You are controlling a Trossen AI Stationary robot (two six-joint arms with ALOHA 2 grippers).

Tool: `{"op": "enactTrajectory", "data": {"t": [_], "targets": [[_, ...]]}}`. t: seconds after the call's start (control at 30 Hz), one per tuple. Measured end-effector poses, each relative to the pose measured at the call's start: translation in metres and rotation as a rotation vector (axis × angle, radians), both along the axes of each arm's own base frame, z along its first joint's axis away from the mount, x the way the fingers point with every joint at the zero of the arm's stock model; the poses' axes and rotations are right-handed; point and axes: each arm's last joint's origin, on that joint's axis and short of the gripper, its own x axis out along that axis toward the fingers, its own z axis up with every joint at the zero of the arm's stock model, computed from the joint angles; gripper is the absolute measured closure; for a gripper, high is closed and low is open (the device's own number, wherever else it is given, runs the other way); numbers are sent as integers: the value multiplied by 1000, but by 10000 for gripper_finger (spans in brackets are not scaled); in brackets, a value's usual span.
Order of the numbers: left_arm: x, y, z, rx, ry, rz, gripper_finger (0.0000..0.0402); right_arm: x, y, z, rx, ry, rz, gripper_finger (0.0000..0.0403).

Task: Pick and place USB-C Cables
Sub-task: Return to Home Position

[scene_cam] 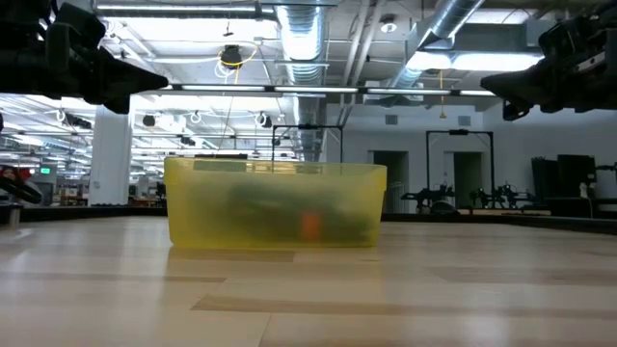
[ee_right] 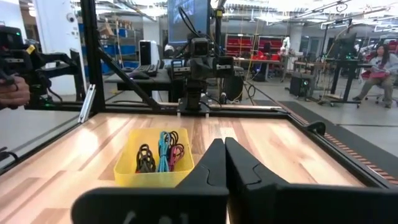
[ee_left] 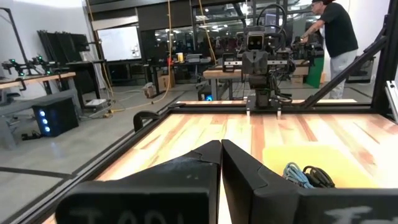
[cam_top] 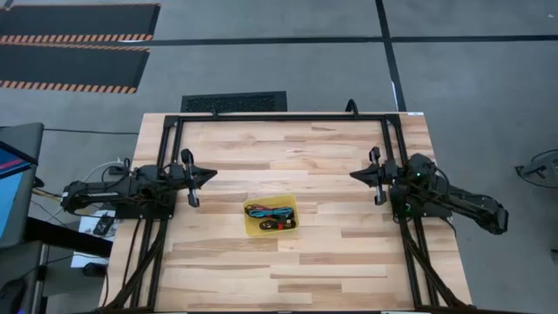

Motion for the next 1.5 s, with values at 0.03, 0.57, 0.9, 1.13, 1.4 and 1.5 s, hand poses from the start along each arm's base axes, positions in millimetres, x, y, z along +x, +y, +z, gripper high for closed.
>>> {"op": "enactTrajectory", "data": {"t": [0.03, 0.57, 0.9, 1.13, 1.4, 1.5], "targets": [[0, 0, 0, 0, 0, 0, 401, 0, 0, 0, 0, 2, 2, 397], [0, 0, 0, -4, 1, -8, 401, 0, 2, -1, -16, 15, 57, 393], [0, 0, 0, -8, 0, -8, 401, 0, 3, -1, -35, 15, 63, 393], [0, 0, 0, -9, 0, -9, 401, 0, 3, -2, -42, 15, 63, 392], [0, 0, 0, -9, 0, -8, 401, 0, 3, -2, -52, 14, 60, 388], [0, 0, 0, -8, 0, -8, 401, 0, 2, -2, -43, 15, 55, 381]]}}
